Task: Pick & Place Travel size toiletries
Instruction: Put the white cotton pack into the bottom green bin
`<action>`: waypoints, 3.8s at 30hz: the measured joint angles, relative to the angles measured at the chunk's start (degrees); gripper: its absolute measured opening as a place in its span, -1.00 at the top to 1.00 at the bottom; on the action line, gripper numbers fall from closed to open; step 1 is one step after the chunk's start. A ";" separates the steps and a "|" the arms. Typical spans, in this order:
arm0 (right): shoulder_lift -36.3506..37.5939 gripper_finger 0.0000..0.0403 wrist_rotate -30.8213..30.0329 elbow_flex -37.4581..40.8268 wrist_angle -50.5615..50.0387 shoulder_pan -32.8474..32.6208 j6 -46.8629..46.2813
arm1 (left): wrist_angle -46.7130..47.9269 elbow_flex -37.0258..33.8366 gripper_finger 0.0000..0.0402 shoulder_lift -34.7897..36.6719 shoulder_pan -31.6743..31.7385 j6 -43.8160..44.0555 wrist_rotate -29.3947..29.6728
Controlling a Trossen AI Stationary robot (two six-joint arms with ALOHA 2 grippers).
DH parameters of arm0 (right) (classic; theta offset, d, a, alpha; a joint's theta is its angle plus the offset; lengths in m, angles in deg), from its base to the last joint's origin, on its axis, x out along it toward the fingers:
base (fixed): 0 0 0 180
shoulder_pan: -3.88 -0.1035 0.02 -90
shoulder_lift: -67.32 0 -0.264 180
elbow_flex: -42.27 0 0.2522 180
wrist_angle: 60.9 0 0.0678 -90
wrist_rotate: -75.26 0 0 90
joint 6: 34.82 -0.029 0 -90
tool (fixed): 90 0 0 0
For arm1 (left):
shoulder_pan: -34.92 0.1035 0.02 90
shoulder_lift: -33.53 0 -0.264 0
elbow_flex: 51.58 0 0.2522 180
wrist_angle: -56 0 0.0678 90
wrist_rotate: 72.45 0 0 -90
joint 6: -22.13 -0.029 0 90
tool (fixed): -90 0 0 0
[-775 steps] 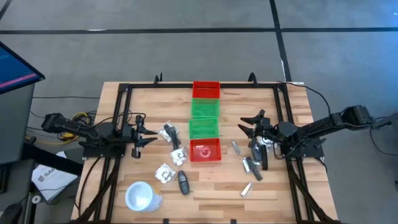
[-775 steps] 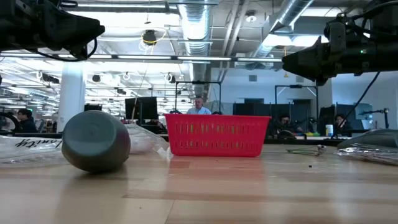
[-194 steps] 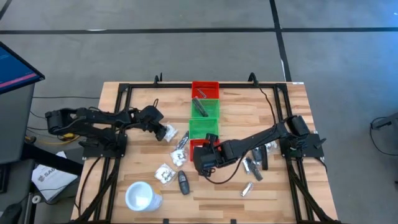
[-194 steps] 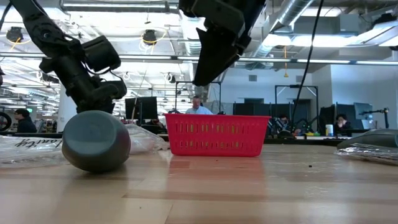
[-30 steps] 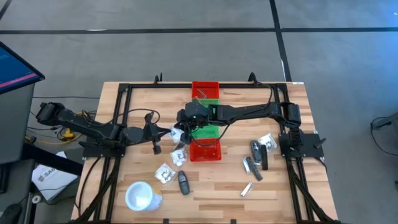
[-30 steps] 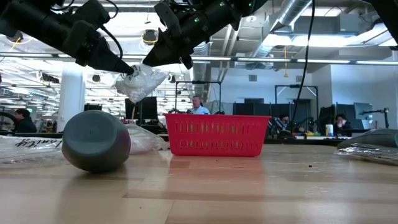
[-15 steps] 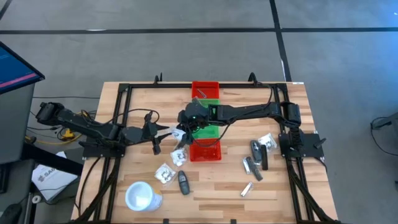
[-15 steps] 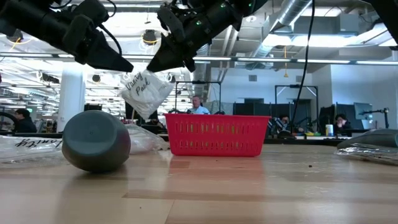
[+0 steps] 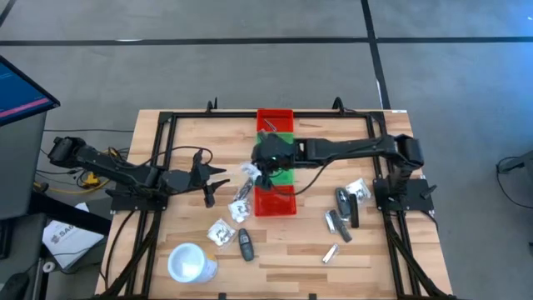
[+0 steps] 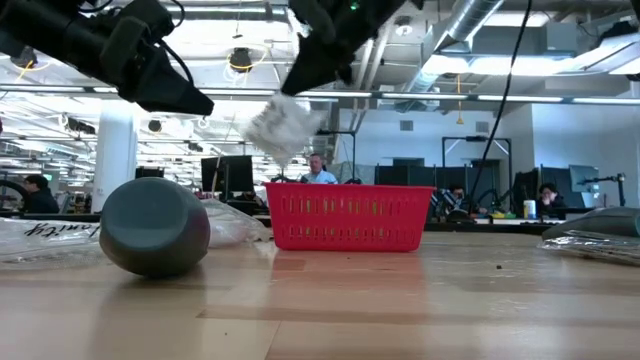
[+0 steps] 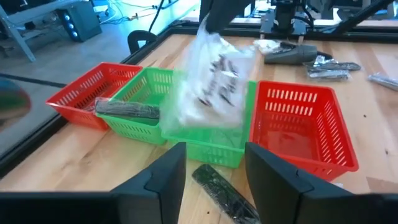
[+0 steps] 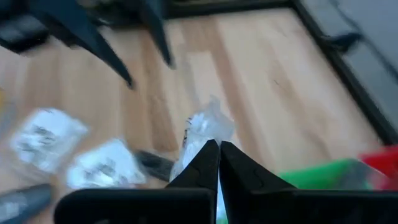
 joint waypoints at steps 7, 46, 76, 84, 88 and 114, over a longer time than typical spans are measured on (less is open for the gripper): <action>6.64 1.00 -9.39 10.32 4.14 -2.27 -6.12 | -0.01 0.00 0.24 0.00 0.00 1.38 0.00; 11.86 1.00 -35.53 44.97 40.11 -8.48 -27.13 | -2.02 0.01 0.24 -0.02 -0.02 6.31 -0.02; 6.81 0.37 -37.08 49.71 56.27 -8.48 -23.88 | -3.73 0.00 0.24 -1.72 -0.02 8.87 -0.02; 10.36 -0.15 -37.06 49.73 56.22 -9.07 -18.57 | -4.07 0.00 0.24 -6.05 -0.02 12.96 -0.04; 13.80 -0.24 -36.67 49.73 55.59 -10.23 -15.26 | -4.46 0.00 0.24 -8.23 0.00 15.39 -3.68; 22.96 -0.24 -34.52 49.73 46.44 -16.78 -7.43 | -8.28 0.00 0.24 -24.90 -2.91 18.86 -23.92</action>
